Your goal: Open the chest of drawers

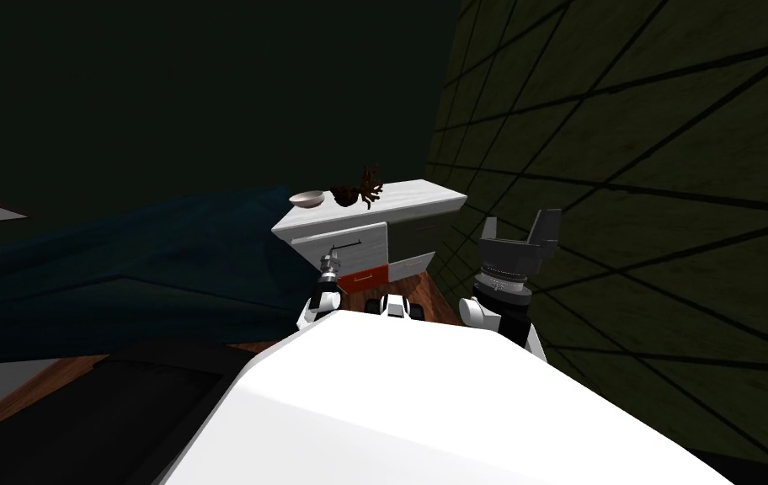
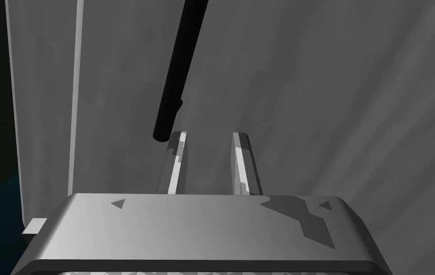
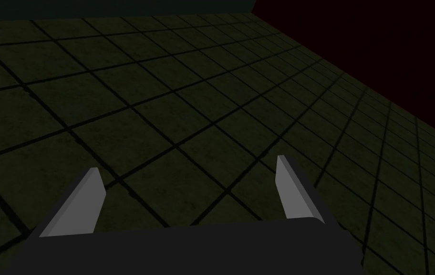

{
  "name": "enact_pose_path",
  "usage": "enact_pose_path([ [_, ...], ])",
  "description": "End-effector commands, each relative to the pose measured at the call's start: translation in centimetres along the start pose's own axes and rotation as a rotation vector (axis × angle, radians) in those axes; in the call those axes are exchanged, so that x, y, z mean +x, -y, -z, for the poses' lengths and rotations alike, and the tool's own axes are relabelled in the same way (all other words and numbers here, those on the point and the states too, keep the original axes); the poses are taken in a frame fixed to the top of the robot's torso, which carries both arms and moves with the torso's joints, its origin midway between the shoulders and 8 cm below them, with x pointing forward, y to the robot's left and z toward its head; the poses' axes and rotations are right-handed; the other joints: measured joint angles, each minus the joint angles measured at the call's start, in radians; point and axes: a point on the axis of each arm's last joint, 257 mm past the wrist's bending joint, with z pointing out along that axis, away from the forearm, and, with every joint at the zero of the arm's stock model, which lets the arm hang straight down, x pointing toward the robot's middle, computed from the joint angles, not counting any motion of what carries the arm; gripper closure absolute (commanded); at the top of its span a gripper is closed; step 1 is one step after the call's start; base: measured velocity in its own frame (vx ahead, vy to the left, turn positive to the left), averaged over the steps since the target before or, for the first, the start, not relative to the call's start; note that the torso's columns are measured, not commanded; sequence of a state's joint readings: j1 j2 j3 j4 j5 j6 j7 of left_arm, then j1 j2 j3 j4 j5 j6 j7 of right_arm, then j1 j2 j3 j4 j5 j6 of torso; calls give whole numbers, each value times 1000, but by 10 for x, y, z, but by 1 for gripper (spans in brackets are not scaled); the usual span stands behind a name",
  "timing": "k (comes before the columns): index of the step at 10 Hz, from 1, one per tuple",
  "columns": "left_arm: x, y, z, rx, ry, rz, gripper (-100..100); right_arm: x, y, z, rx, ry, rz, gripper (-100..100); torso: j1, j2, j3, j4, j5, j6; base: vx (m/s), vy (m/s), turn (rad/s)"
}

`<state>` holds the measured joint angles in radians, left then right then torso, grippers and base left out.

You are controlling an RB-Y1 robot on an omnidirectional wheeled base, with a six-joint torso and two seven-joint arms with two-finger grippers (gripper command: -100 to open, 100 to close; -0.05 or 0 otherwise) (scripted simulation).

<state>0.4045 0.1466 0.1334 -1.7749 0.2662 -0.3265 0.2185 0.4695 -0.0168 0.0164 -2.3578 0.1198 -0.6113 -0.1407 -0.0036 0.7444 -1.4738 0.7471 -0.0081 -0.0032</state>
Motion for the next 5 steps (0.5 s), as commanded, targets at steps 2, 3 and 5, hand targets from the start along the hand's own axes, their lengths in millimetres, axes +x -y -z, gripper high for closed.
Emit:
enact_pose_path([
  [2,0,18,-5,28,-9,-7,-100,0,0,0,0,0,0,0,-2,1,0,1,-1,3,15,-21,2],
  [3,0,20,-5,28,-9,-6,-100,0,0,0,0,0,0,0,-3,2,1,1,-1,3,10,-36,22],
  [5,0,20,-5,28,-9,-6,-100,0,0,0,0,0,0,0,-4,0,0,1,-2,4,7,-20,7],
])
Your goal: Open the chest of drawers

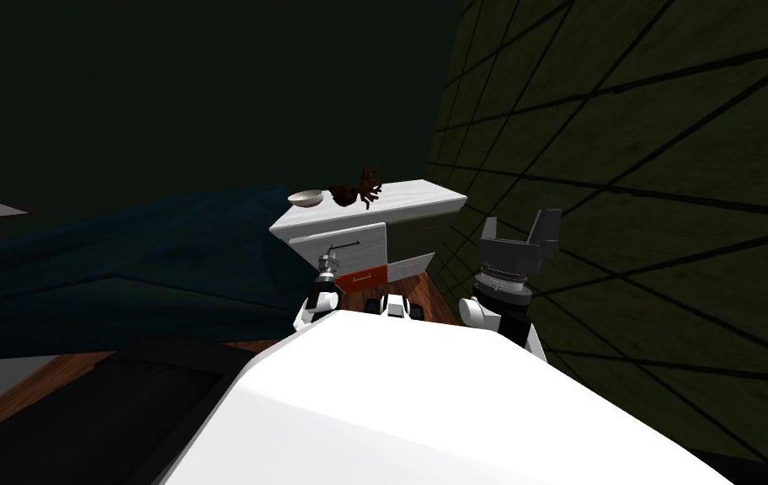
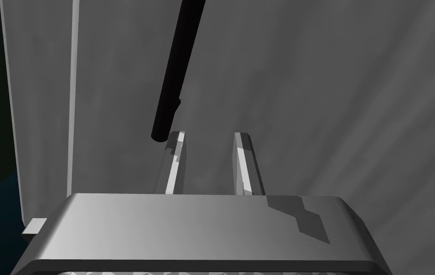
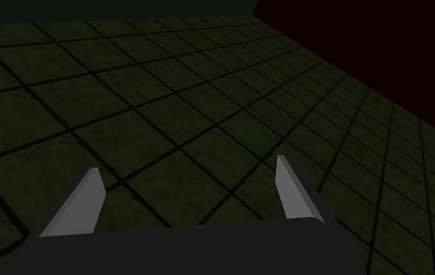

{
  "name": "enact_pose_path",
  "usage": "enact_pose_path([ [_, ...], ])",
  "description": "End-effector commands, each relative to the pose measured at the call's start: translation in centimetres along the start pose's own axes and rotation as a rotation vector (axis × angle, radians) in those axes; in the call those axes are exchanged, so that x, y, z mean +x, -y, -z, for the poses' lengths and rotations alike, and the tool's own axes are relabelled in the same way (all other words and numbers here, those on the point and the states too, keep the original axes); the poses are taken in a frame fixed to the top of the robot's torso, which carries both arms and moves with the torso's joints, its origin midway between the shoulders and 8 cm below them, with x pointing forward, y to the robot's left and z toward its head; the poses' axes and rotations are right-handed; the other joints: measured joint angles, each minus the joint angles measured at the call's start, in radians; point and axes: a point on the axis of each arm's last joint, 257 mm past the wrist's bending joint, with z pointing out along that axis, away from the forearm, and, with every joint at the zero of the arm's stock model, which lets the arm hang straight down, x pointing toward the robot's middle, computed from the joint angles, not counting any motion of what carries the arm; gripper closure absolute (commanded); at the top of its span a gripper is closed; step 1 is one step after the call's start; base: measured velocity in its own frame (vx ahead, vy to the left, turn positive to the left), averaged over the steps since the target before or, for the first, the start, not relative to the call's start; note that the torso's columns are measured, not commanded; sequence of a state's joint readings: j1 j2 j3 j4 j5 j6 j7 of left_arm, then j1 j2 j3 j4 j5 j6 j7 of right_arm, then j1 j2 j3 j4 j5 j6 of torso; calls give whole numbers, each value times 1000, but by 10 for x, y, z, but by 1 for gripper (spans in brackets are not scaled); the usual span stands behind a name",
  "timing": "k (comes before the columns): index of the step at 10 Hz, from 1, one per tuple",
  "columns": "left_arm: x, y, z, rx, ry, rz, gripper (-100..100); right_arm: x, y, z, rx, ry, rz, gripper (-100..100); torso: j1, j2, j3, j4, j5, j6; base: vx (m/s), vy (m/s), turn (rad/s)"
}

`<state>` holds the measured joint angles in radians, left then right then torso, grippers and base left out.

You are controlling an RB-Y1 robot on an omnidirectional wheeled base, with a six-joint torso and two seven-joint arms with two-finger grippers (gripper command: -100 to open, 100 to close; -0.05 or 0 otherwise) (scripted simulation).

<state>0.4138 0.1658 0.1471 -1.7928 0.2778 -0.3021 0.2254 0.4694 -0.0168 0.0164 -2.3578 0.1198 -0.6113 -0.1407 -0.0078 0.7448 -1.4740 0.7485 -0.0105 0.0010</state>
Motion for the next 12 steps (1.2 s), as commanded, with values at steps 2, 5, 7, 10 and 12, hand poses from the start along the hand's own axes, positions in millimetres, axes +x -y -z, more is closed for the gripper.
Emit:
enact_pose_path([
  [2,11,23,-3,49,-3,24,-100,0,0,0,0,0,0,0,-4,2,1,0,-1,0,19,-31,21],
  [5,15,22,1,58,28,74,-100,0,0,0,0,0,0,0,-11,3,2,1,-3,5,13,-34,21],
  [7,16,21,3,61,41,94,-100,0,0,0,0,0,0,0,-13,3,2,1,-3,6,4,-10,0],
  [10,19,17,6,66,70,138,-100,0,0,0,0,0,0,0,-15,3,2,1,-4,6,-2,-4,3],
  [12,21,14,9,69,92,170,-100,0,0,0,0,0,0,0,-14,3,1,2,-5,6,1,-1,8],
])
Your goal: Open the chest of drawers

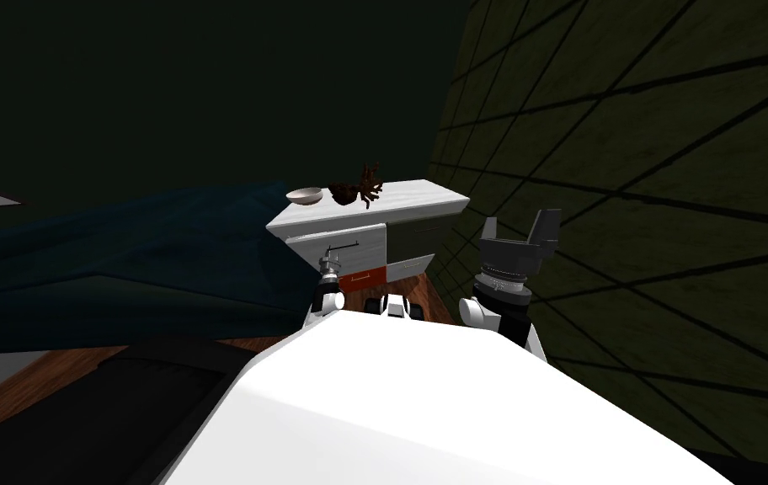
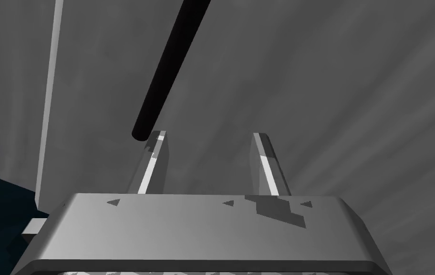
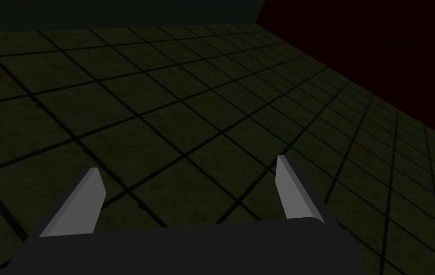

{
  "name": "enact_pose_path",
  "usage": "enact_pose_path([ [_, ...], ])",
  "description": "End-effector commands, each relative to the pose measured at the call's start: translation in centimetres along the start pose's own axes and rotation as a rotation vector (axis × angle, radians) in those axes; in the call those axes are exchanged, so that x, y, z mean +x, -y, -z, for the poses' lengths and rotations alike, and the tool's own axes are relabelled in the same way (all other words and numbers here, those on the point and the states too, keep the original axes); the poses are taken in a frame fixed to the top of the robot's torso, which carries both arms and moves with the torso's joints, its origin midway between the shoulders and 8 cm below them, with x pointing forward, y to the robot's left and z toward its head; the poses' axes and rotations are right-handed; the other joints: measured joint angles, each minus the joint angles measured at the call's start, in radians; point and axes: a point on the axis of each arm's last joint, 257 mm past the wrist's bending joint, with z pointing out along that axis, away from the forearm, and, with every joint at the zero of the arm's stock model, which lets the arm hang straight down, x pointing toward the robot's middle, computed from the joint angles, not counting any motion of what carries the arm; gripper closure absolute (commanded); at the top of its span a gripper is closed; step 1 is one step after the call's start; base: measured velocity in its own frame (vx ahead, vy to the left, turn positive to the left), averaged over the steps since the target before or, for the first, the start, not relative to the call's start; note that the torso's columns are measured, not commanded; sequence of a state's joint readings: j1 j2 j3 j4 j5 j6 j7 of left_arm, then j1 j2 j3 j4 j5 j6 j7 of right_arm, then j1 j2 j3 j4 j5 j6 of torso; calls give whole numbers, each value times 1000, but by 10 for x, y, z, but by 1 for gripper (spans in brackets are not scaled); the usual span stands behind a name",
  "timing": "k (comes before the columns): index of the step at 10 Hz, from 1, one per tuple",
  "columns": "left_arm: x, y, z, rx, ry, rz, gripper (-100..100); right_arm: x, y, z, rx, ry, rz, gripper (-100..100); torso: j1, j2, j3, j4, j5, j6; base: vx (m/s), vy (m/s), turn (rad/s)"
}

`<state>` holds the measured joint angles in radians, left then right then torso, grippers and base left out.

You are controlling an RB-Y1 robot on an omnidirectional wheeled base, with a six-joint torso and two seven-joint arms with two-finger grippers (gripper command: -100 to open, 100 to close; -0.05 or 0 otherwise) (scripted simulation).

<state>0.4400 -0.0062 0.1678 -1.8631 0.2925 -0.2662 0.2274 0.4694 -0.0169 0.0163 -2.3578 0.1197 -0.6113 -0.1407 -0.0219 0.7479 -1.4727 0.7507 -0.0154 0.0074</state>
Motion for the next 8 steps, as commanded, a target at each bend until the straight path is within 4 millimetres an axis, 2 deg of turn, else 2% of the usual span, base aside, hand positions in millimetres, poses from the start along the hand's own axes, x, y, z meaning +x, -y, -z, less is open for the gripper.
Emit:
enact_pose_path([
  [1,1,-3,1,1,10,13,-100,0,0,0,0,0,0,0,-1,0,0,0,0,0,2,6,6],
  [2,-21,-4,1,-10,41,16,-100,0,0,0,0,0,0,0,3,1,1,-2,2,-4,-3,-19,-157],
  [8,-75,16,-6,13,108,26,-100,0,0,0,0,0,0,0,16,-3,-1,-4,5,-9,-3,-32,-121],
])
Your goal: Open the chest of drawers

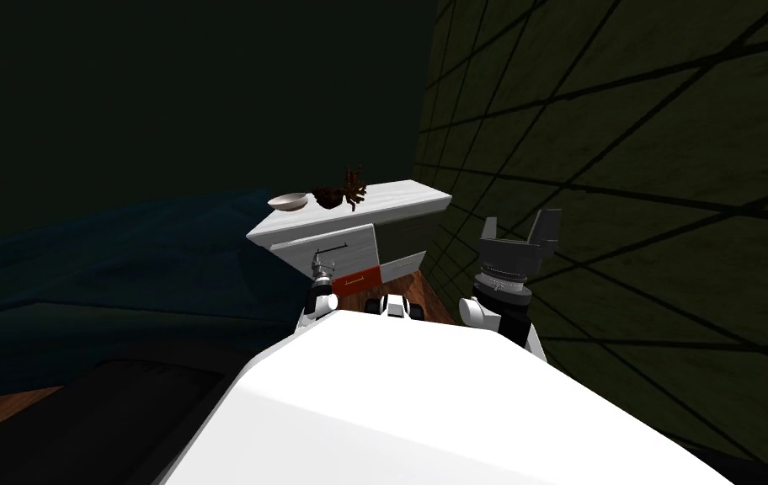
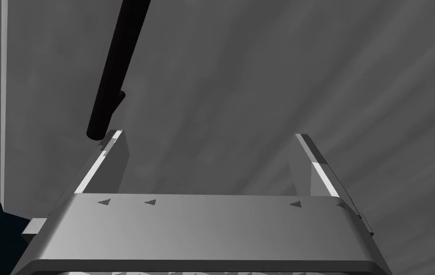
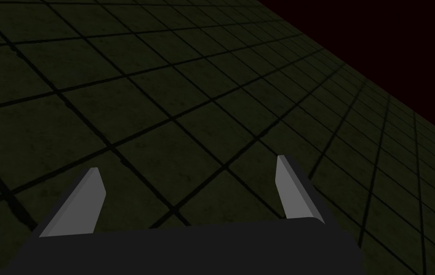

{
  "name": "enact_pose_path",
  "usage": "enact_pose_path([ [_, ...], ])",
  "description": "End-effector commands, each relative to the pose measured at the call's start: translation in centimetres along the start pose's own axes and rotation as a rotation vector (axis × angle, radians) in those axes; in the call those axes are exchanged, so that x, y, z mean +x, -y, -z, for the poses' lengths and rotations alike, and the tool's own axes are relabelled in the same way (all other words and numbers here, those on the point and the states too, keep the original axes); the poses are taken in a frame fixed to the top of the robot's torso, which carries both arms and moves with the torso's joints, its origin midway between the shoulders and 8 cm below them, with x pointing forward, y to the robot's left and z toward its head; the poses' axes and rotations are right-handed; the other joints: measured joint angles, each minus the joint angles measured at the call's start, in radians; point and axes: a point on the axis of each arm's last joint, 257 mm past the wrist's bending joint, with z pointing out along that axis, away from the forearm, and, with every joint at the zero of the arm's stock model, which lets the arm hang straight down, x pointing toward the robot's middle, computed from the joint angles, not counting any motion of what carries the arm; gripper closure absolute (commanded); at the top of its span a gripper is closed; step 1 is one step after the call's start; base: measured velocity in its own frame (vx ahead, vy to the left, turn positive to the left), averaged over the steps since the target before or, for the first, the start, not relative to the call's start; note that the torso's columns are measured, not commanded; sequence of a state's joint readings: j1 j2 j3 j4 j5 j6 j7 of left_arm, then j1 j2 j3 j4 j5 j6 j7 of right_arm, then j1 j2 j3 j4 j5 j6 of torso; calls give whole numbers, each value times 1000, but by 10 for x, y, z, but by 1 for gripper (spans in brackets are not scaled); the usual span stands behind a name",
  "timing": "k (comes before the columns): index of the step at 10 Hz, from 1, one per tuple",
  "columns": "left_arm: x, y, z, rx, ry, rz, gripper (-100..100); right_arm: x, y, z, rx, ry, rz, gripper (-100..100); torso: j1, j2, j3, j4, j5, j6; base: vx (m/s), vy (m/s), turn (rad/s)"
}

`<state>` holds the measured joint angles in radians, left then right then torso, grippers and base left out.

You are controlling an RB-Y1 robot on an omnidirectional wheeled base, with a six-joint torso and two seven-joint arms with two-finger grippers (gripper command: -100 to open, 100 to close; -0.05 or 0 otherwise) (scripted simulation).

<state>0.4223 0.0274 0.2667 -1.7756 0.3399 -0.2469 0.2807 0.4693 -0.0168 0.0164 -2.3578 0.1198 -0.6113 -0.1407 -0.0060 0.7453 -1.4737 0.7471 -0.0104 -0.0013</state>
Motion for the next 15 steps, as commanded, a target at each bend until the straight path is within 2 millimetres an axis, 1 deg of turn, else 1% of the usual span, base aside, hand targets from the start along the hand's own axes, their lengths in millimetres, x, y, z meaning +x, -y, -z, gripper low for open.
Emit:
enact_pose_path([
  [1,-17,26,-9,47,13,7,-100,0,0,0,0,0,0,0,1,-1,-1,0,0,-1,-7,-30,-86],
  [2,-26,30,-11,53,24,10,-100,0,0,0,0,0,0,0,3,-3,-2,-1,0,0,-7,-30,-123],
  [3,-26,14,-4,16,33,9,-100,0,0,0,0,0,0,0,4,-5,-3,-1,0,1,-6,-17,-37],
  [4,-9,21,-7,42,2,4,100,0,0,0,0,0,0,0,3,-4,-2,-3,2,0,15,28,173],
  [5,-9,21,-7,42,2,4,100,0,0,0,0,0,0,0,4,-5,-2,-5,6,1,15,40,99],
  [6,9,13,-3,32,-20,-1,100,0,0,0,0,0,0,0,5,-6,-2,-8,9,1,3,42,134],
  [12,61,-5,9,14,-85,-11,100,0,0,0,0,0,0,0,6,-7,-2,-9,10,1,1,26,120],
  [13,55,-3,8,14,-78,-10,100,0,0,0,0,0,0,0,6,-7,-2,-9,10,1,2,9,26],
  [14,55,1,6,13,-98,-40,-100,0,0,0,0,0,0,0,6,-7,-2,-9,10,2,0,0,0],
  [15,54,3,4,13,-111,-61,-100,0,0,0,0,0,0,0,6,-7,-2,-9,10,1,0,0,0],
])
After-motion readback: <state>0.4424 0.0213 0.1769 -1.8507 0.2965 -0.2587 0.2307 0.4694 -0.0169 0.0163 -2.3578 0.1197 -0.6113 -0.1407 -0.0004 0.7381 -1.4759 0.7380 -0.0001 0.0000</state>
